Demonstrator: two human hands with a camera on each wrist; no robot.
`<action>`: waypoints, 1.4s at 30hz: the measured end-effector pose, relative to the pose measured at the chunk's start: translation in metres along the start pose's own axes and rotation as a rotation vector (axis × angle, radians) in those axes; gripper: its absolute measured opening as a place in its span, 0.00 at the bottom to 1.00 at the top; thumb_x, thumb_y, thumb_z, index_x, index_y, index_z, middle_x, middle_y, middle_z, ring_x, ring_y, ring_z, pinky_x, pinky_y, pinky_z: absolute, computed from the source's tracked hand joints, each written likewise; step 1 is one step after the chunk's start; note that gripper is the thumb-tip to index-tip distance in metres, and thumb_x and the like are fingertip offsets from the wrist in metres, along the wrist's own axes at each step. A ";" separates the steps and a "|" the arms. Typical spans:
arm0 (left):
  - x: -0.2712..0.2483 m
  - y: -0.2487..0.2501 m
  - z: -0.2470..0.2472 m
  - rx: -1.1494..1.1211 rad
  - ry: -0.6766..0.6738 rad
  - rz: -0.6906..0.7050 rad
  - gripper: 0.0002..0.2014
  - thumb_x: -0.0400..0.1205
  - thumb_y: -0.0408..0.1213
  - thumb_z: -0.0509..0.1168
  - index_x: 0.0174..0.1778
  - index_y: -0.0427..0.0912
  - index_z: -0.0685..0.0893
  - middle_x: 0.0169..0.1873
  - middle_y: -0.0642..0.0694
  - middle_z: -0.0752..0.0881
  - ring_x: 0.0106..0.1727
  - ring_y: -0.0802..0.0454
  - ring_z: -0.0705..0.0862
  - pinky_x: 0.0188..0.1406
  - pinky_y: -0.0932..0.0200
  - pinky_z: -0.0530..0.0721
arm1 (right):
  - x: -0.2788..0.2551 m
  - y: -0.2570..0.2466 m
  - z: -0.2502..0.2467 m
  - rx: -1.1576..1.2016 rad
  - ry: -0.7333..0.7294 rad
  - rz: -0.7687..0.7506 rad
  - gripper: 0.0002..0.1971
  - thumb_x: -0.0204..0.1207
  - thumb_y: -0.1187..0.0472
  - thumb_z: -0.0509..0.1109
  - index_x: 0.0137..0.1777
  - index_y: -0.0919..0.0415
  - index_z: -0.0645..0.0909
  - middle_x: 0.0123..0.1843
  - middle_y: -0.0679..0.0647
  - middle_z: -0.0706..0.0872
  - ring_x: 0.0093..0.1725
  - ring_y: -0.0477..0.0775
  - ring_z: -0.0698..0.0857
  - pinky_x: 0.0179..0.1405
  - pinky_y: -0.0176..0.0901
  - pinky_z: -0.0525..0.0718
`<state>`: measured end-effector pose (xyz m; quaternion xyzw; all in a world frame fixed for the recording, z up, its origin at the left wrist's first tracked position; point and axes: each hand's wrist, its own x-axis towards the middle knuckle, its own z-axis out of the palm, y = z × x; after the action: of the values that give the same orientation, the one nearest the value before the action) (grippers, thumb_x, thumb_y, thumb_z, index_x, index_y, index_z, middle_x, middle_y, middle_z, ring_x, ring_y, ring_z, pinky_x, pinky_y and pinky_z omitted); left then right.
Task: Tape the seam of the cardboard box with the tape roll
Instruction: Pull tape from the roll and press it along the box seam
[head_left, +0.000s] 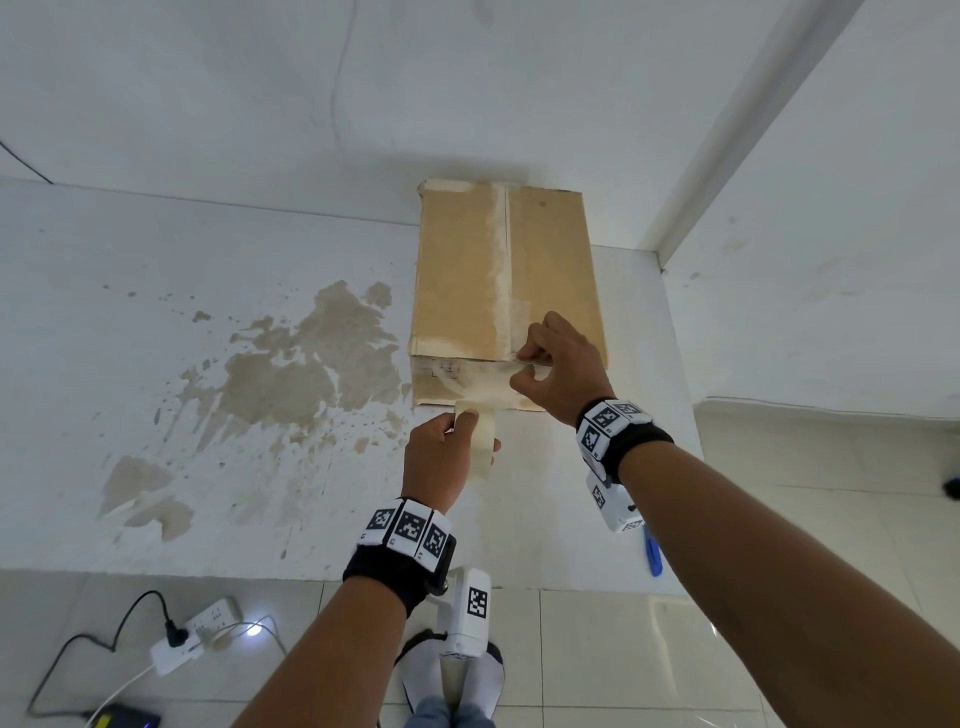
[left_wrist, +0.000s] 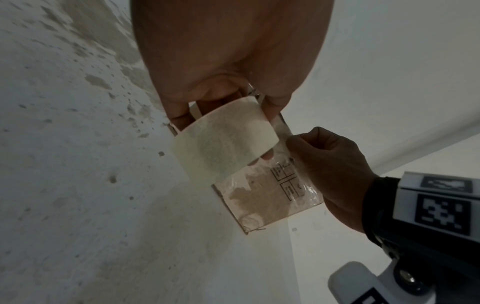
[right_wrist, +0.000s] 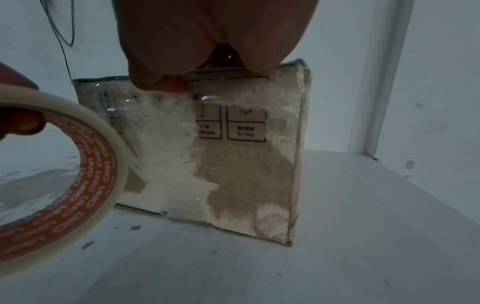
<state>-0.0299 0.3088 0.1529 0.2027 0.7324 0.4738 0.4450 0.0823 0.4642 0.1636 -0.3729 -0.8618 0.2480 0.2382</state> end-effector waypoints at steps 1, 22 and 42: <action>0.000 0.001 0.000 -0.003 -0.003 0.000 0.15 0.86 0.41 0.61 0.42 0.37 0.88 0.29 0.49 0.94 0.34 0.46 0.92 0.50 0.45 0.91 | 0.000 0.000 0.000 -0.001 -0.004 -0.001 0.10 0.61 0.62 0.73 0.36 0.53 0.75 0.40 0.48 0.77 0.38 0.56 0.85 0.40 0.60 0.87; 0.003 0.013 0.003 0.017 -0.013 0.017 0.22 0.80 0.49 0.61 0.47 0.30 0.87 0.31 0.50 0.95 0.46 0.33 0.92 0.53 0.36 0.90 | 0.001 -0.006 0.009 -0.092 0.053 0.026 0.17 0.57 0.54 0.79 0.38 0.56 0.74 0.39 0.48 0.76 0.35 0.51 0.77 0.40 0.51 0.79; 0.004 0.008 -0.005 -0.008 0.038 0.007 0.14 0.85 0.41 0.62 0.44 0.35 0.89 0.29 0.47 0.94 0.33 0.45 0.92 0.46 0.44 0.91 | 0.000 -0.007 0.017 -0.210 0.038 0.044 0.22 0.60 0.47 0.79 0.40 0.51 0.68 0.39 0.45 0.73 0.38 0.51 0.71 0.41 0.45 0.65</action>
<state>-0.0371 0.3132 0.1591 0.1944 0.7381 0.4818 0.4304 0.0680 0.4560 0.1546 -0.4192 -0.8700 0.1542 0.2087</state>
